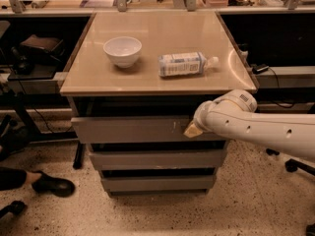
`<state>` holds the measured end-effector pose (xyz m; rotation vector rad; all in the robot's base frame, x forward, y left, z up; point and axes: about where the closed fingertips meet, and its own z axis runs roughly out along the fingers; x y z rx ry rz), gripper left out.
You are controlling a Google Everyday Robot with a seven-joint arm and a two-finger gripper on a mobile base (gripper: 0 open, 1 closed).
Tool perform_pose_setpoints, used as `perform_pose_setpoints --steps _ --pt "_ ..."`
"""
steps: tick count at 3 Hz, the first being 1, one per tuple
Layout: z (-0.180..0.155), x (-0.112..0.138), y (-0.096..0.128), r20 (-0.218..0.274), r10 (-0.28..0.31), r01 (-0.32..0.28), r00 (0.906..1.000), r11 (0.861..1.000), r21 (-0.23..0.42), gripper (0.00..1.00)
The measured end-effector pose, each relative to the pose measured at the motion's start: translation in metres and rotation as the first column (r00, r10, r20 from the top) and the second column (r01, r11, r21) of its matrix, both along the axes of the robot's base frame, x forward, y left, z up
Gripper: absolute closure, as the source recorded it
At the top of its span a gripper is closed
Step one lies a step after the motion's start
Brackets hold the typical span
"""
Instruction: Open top drawer
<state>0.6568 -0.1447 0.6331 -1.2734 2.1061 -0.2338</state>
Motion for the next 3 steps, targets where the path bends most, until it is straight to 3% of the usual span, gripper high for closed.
perform_pose_setpoints --steps 1,3 --pt "0.009 0.0006 -0.0025 0.0 0.0 0.0 1.0 1.0 0.0 1.0" --pt "0.0185 -0.0044 -0.004 0.02 0.002 -0.002 0.9998 1.0 0.008 1.0"
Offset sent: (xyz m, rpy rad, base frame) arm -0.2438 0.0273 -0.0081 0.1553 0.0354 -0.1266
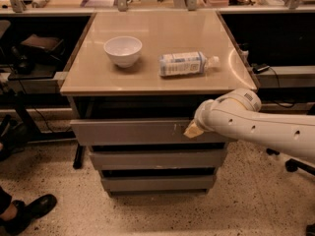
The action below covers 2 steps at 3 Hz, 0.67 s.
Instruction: Open top drawer
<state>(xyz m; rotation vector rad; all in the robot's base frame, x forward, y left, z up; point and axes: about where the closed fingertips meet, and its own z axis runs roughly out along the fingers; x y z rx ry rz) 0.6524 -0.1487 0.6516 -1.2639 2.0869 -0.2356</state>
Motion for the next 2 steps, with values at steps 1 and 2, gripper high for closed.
perform_pose_setpoints --steps 1,2 --pt "0.0012 -0.0196 -0.0011 0.0 -0.017 0.017 0.9998 1.0 0.022 1.0" --pt "0.0012 -0.0197 -0.0011 0.0 -0.017 0.017 0.9999 1.0 0.022 1.0"
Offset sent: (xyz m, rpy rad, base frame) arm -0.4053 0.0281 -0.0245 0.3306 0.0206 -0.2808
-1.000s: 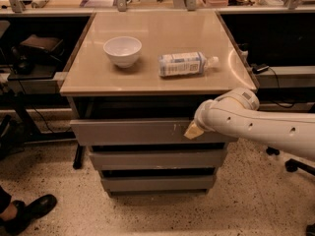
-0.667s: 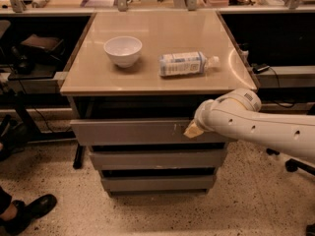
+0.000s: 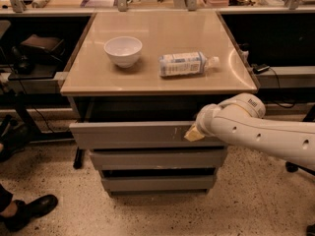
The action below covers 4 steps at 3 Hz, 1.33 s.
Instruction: Open top drawer
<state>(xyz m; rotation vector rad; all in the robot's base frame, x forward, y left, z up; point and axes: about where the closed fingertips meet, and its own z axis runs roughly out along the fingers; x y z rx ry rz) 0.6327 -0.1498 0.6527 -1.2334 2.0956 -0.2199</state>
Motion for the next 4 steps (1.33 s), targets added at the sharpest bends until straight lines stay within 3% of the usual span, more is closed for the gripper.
perform_pose_setpoints --steps 3,4 --pt "0.001 -0.039 0.002 0.016 0.052 -0.051 0.9985 0.998 -0.042 1.0" --pt "0.003 -0.04 0.002 0.018 0.053 -0.052 0.9984 0.998 -0.042 1.0"
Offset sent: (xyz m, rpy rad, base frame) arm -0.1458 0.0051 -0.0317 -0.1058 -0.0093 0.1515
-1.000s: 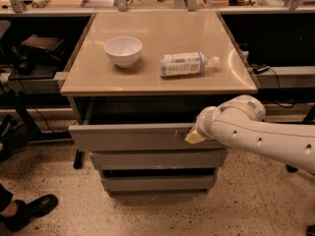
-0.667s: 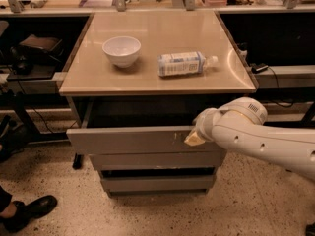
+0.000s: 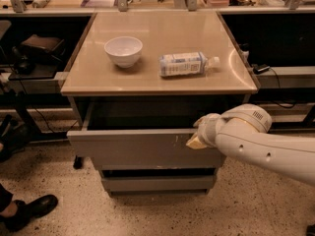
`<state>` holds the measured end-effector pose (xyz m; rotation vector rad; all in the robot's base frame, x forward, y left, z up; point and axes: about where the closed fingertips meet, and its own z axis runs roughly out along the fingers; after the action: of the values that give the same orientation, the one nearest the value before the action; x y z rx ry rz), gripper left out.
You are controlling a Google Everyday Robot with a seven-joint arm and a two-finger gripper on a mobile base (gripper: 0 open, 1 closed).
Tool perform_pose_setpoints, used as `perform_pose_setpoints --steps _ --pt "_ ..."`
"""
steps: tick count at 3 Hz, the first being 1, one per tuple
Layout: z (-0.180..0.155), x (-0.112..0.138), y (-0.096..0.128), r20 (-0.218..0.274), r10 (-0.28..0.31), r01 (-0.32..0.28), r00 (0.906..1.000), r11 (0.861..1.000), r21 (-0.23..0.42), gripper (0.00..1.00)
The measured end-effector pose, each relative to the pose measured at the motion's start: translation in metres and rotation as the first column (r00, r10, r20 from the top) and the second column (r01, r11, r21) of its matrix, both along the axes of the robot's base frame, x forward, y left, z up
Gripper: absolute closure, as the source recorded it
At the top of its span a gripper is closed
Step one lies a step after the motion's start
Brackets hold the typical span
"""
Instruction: Open top drawer
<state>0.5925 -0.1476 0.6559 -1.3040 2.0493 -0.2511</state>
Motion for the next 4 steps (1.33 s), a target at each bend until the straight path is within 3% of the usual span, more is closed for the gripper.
perform_pose_setpoints --steps 2,4 --pt "-0.001 -0.026 -0.005 -0.006 0.001 -0.001 1.0 1.0 0.006 1.0" --pt "-0.001 -0.036 -0.006 -0.003 0.006 -0.006 1.0 1.0 0.007 1.0"
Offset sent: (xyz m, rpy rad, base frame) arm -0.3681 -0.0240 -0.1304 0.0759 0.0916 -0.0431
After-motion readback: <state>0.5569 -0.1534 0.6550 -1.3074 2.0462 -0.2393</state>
